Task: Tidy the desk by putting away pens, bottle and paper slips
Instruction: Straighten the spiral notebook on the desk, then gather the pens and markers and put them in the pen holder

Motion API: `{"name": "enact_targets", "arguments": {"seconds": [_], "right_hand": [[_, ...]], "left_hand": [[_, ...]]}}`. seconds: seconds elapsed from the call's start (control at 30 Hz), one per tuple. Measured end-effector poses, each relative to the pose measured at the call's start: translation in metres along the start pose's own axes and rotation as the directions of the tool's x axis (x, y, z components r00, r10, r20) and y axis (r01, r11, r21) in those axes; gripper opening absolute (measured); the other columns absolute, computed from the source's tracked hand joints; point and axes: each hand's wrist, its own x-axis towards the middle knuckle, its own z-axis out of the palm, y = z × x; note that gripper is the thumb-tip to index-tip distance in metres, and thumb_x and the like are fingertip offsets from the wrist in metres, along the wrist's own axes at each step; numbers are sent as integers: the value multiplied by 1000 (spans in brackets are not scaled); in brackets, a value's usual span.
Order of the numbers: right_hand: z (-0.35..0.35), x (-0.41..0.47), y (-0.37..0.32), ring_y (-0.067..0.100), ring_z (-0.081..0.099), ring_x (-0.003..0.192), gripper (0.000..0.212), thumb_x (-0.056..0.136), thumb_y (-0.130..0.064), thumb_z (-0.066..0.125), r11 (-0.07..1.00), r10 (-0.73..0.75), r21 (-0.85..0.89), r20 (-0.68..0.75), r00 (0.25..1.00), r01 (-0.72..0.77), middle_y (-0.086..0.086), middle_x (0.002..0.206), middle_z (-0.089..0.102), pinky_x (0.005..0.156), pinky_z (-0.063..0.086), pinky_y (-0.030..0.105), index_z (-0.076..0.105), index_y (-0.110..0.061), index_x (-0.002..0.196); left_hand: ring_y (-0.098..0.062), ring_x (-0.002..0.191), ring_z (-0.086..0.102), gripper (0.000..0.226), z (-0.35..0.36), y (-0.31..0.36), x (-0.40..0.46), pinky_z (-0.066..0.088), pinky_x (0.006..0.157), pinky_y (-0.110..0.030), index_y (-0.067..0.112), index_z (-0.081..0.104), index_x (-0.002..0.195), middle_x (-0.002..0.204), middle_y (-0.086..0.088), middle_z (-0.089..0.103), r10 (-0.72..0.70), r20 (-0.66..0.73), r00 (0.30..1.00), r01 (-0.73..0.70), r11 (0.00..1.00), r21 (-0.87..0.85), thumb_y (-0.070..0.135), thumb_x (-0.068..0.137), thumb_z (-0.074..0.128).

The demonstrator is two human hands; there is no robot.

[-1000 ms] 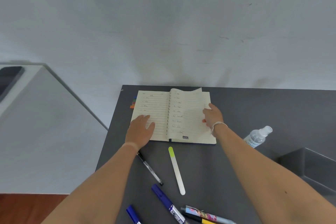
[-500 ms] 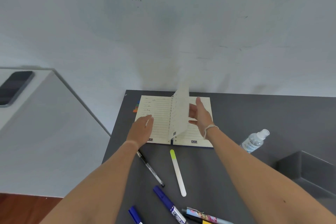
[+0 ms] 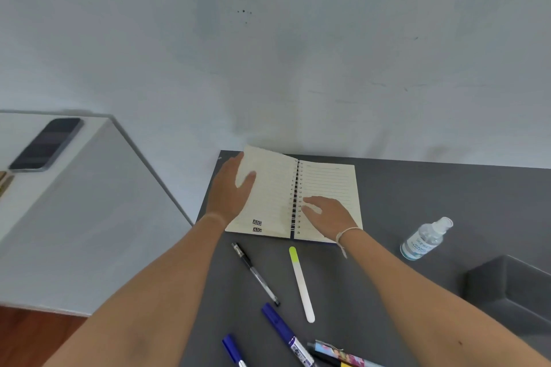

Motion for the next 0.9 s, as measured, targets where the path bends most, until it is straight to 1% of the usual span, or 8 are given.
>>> {"name": "enact_targets", "arguments": {"seconds": [0.07, 0.17, 0.27, 0.37, 0.53, 0.7, 0.8, 0.9], "right_hand": [[-2, -1, 9, 18, 29, 141, 45, 94, -42, 43, 990, 13, -142, 1, 1000, -12, -4, 150, 38, 117, 22, 34, 45, -28, 137], [-4, -3, 22, 19, 21, 144, 49, 95, -42, 39, 959, 41, -282, 1, 999, -39, -3, 156, 26, 118, 16, 35, 37, -27, 141], [-6, -8, 29, 19, 20, 144, 50, 95, -42, 38, 936, 48, -349, -12, 999, -49, -2, 157, 24, 118, 16, 36, 36, -26, 142], [-7, -11, 37, 18, 21, 144, 49, 95, -42, 38, 917, 56, -394, -15, 998, -57, -3, 157, 23, 117, 17, 35, 37, -26, 142], [-5, -18, 44, 19, 24, 143, 47, 94, -38, 40, 917, 47, -395, -47, 998, -62, -1, 155, 27, 117, 20, 35, 41, -25, 139], [-3, -35, 39, 23, 42, 130, 41, 93, -31, 43, 921, -4, -387, -118, 993, -42, 3, 142, 45, 108, 32, 34, 49, -19, 132], [5, -50, 31, 26, 52, 114, 35, 92, -28, 44, 926, -49, -376, -178, 983, -22, 5, 128, 56, 95, 41, 35, 57, -17, 122], [18, -67, 19, 27, 57, 99, 28, 90, -31, 46, 934, -47, -358, -168, 985, -17, 7, 110, 63, 87, 44, 35, 63, -14, 105]], "left_hand": [[-21, 145, 20, 55, 7, -5, -2, 21, 118, -37, 26, 34, 144, 156, -2, 26, 81, 97, 992, -101, 969, 226, 36, 93, 49], [-21, 146, 17, 53, 22, -14, -11, 17, 118, -35, 28, 35, 144, 158, 1, 20, 15, 322, 946, -160, 890, 428, 39, 93, 46], [-21, 147, 14, 51, 33, -23, -21, 17, 119, -37, 30, 35, 143, 159, 3, 16, -80, 438, 895, -179, 837, 518, 41, 94, 42], [-20, 146, 14, 51, 39, -28, -30, 19, 118, -37, 29, 33, 144, 159, 3, 16, -135, 482, 866, -166, 831, 531, 38, 94, 41], [-20, 146, 15, 50, 38, -29, -37, 21, 117, -38, 27, 33, 144, 159, 3, 16, -154, 470, 869, -141, 834, 534, 37, 95, 39], [-21, 143, 22, 47, 30, -30, -54, 25, 115, -37, 23, 38, 142, 156, 1, 24, -167, 436, 884, -100, 845, 525, 32, 96, 38], [-26, 131, 37, 41, 24, -32, -72, 38, 106, -38, 20, 48, 134, 143, -3, 42, -133, 373, 918, -91, 846, 525, 25, 94, 40], [-27, 114, 47, 30, 21, -34, -89, 48, 88, -38, 13, 60, 112, 122, -8, 52, -130, 220, 967, -12, 837, 547, 28, 91, 45]]}}
